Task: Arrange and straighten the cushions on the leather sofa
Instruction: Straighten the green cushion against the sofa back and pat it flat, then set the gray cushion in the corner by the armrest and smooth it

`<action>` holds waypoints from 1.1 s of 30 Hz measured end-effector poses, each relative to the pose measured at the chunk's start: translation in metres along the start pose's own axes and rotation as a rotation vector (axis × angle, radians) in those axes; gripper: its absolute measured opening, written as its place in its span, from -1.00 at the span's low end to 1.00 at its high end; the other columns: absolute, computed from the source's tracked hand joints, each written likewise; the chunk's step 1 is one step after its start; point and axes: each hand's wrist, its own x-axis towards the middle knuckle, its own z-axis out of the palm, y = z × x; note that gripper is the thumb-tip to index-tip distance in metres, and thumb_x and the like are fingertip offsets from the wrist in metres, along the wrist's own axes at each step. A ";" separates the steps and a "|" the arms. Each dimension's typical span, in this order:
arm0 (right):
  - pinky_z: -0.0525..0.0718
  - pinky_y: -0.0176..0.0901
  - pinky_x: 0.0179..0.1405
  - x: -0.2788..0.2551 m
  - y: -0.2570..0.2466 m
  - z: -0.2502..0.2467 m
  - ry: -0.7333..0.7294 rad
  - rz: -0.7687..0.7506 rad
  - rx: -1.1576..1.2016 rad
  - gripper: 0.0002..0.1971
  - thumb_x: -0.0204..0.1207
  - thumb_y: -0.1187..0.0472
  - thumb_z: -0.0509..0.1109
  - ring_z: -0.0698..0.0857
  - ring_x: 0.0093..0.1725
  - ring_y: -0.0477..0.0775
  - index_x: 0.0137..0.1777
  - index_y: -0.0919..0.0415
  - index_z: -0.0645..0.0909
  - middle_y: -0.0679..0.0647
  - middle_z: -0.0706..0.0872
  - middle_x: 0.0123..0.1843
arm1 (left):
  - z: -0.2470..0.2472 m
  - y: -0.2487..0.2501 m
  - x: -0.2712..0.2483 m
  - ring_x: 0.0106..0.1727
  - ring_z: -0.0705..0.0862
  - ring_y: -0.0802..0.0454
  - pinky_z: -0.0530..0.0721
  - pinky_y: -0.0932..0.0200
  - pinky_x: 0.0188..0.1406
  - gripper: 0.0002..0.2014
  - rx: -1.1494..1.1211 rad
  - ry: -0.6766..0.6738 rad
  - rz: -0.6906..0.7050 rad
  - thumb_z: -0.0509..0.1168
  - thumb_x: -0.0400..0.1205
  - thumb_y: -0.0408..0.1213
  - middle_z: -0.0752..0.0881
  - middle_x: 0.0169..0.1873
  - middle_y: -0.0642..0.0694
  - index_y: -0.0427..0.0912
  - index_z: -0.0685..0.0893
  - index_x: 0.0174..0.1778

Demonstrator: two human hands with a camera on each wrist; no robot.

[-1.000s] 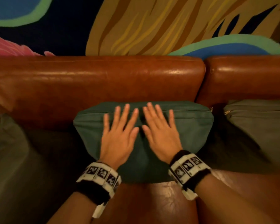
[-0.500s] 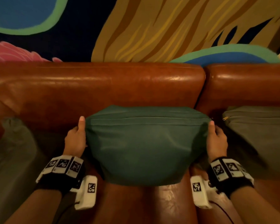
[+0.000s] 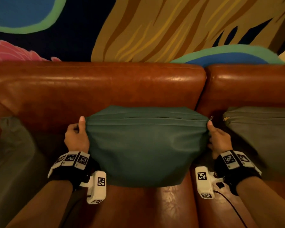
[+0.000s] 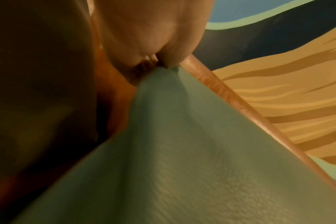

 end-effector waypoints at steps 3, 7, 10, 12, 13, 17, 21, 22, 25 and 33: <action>0.55 -0.06 -0.13 -0.011 0.000 -0.016 -0.003 -0.008 0.031 -0.47 0.71 -0.13 0.18 0.64 -0.05 0.11 0.42 0.30 0.55 0.14 0.66 0.10 | -0.016 -0.003 0.002 0.34 0.54 -0.38 0.42 -0.18 0.33 -0.39 -0.028 0.071 -0.039 -0.10 0.75 0.13 0.61 0.29 -0.40 -0.33 0.52 0.38; 0.44 -0.17 -0.34 -0.048 0.008 -0.039 0.016 -0.151 -0.004 -0.67 0.77 0.01 0.12 0.62 -0.38 -0.10 0.15 0.24 0.60 0.07 0.60 -0.26 | -0.044 -0.009 -0.019 -0.13 0.66 -0.12 0.59 -0.04 -0.09 -0.54 -0.220 -0.108 0.138 -0.07 0.76 0.09 0.66 -0.16 -0.13 -0.14 0.63 0.01; 0.53 -0.36 -0.43 -0.087 0.016 -0.043 -0.092 -0.292 -0.085 -0.68 0.77 0.14 0.15 0.57 -0.57 -0.31 -0.18 0.20 0.61 0.13 0.58 -0.34 | -0.076 -0.020 -0.056 -0.34 0.62 0.08 0.56 0.09 -0.22 -0.70 -0.172 -0.232 0.296 0.08 0.77 -0.12 0.67 -0.37 0.01 0.01 0.65 -0.19; 0.51 -0.42 -0.43 -0.114 0.026 -0.035 -0.272 -0.352 -0.180 -0.68 0.74 0.22 0.20 0.56 -0.53 -0.28 -0.25 0.18 0.63 0.12 0.60 -0.38 | -0.100 -0.032 -0.089 -0.38 0.62 0.19 0.56 0.26 -0.21 -0.75 -0.105 -0.275 0.333 0.15 0.74 -0.24 0.70 -0.37 0.11 0.00 0.67 -0.20; 0.52 -0.41 -0.40 -0.128 0.032 -0.028 -0.379 -0.383 -0.251 -0.69 0.73 0.26 0.23 0.57 -0.50 -0.26 -0.26 0.17 0.65 0.05 0.63 -0.43 | -0.113 -0.039 -0.106 -0.36 0.63 0.20 0.54 0.34 -0.24 -0.76 -0.084 -0.287 0.329 0.17 0.72 -0.26 0.71 -0.34 0.15 -0.02 0.67 -0.21; 0.53 -0.37 -0.26 -0.186 0.042 0.021 -0.815 -0.573 -0.651 -0.72 0.68 0.24 0.32 0.65 -0.39 -0.23 -0.28 0.02 0.66 -0.15 0.71 -0.45 | -0.156 -0.085 -0.156 -0.27 0.68 0.11 0.62 0.14 -0.16 -0.76 0.093 -0.273 0.364 0.18 0.73 -0.10 0.70 -0.35 0.07 0.05 0.64 -0.23; 0.59 -0.09 0.00 -0.249 0.041 0.092 -1.137 -0.861 -0.883 -0.83 0.68 0.20 0.33 0.74 -0.13 0.00 -0.07 0.22 0.71 0.13 0.80 -0.15 | -0.191 -0.136 -0.179 0.00 0.68 -0.17 0.64 -0.11 -0.04 -0.65 0.483 -0.056 0.405 0.06 0.64 0.00 0.73 -0.06 -0.05 -0.07 0.70 0.02; 0.58 -0.04 0.09 -0.264 0.042 0.112 -1.190 -0.935 -0.901 -0.84 0.68 0.21 0.33 0.75 -0.03 0.12 -0.01 0.26 0.71 0.19 0.79 -0.05 | -0.197 -0.146 -0.184 0.11 0.66 -0.23 0.62 -0.15 0.04 -0.62 0.528 0.023 0.372 0.07 0.63 -0.02 0.70 0.06 -0.14 -0.11 0.68 0.16; 0.52 0.06 0.32 -0.307 0.048 0.166 -1.303 -1.144 -0.930 -0.77 0.66 0.17 0.31 0.66 0.23 0.24 0.22 0.24 0.66 0.21 0.69 0.19 | -0.207 -0.167 -0.189 0.46 0.42 -0.33 0.45 -0.27 0.39 -0.47 0.589 0.205 0.296 0.20 0.61 -0.11 0.50 0.41 -0.35 -0.17 0.43 0.52; 0.04 0.33 0.67 -0.348 0.058 0.278 -1.063 -1.088 -1.044 0.05 0.45 -0.23 0.48 -0.16 0.72 0.40 0.75 -0.10 -0.14 0.14 -0.29 0.77 | -0.186 -0.182 -0.147 0.63 -0.06 -0.53 0.14 -0.74 0.30 -0.20 0.644 0.055 0.178 0.17 0.55 0.23 0.01 0.70 -0.17 0.24 -0.05 0.67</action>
